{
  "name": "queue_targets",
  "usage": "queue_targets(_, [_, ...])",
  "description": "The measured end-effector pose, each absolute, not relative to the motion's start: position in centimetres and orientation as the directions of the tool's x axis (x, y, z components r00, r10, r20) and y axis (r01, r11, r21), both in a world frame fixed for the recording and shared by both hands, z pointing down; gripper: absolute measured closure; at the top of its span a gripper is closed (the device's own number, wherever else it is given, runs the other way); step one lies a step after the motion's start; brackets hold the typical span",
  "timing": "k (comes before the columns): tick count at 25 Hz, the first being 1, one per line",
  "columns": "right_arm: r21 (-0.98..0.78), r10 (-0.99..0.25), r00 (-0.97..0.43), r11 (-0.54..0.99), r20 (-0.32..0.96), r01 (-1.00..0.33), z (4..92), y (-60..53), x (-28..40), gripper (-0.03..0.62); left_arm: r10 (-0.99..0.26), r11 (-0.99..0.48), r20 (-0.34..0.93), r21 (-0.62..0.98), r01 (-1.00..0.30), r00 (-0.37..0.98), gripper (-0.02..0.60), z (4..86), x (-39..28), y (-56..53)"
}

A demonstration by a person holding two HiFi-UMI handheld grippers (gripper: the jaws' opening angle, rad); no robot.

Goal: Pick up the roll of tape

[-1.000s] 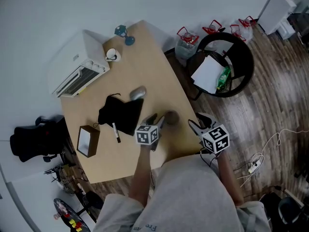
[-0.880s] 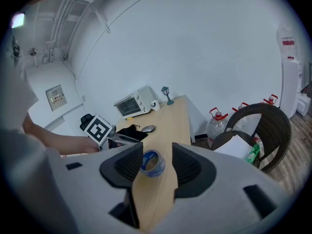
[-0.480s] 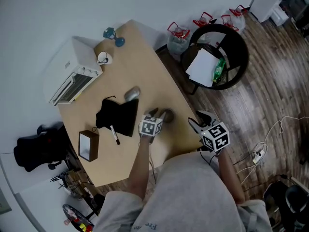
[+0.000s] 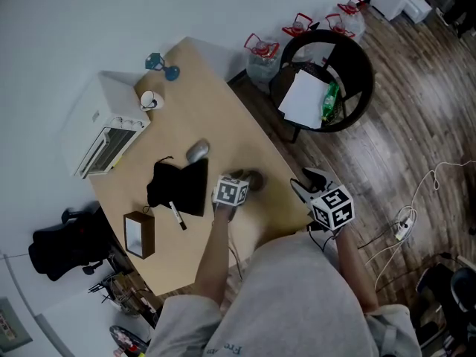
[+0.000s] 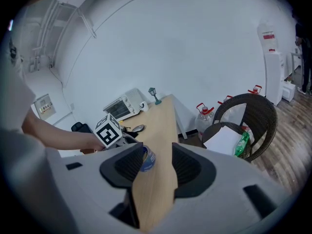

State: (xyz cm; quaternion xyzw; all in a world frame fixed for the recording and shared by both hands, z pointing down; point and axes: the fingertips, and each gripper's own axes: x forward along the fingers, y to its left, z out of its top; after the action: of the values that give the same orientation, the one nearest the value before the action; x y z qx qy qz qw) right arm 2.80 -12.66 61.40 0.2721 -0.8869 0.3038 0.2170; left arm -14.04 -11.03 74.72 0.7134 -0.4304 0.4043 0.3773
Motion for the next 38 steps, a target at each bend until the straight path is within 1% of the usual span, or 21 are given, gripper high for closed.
queue_targets(4, [-0.428,-0.372,-0.748,0.644,0.55,-0.634,61.7,-13.2,3.4,0.407,-0.285,-0.351,0.906,0.206,-0.914,0.314,0.468,75.9,-13.8,-10.7])
queue_targets(11, [-0.422,-0.377,-0.746,0.646,0.549,-0.637,61.5,-13.5,3.8,0.408,-0.254,-0.362,0.919,0.199,-0.911,0.301,0.468,76.5,-13.5,-10.4])
queue_targets(19, [-0.414,-0.369,-0.742,0.652,0.56,-0.636,61.7,-13.5,4.0,0.411,-0.248,-0.367,0.927,0.177,-0.913,0.28,0.471,76.6,-13.3,-10.5])
queue_targets(28, [-0.411,-0.372,-0.737,0.648,0.565,-0.642,61.8,-13.8,4.4,0.418,-0.255,-0.357,0.937,0.139,-0.924,0.239,0.522,77.1,-14.0,-10.7])
queue_targets(38, [-0.401,-0.373,-0.735,0.655,0.567,-0.641,61.5,-13.6,4.9,0.419,-0.258,-0.365,0.94,0.118,-0.923,0.222,0.538,77.0,-14.0,-10.7])
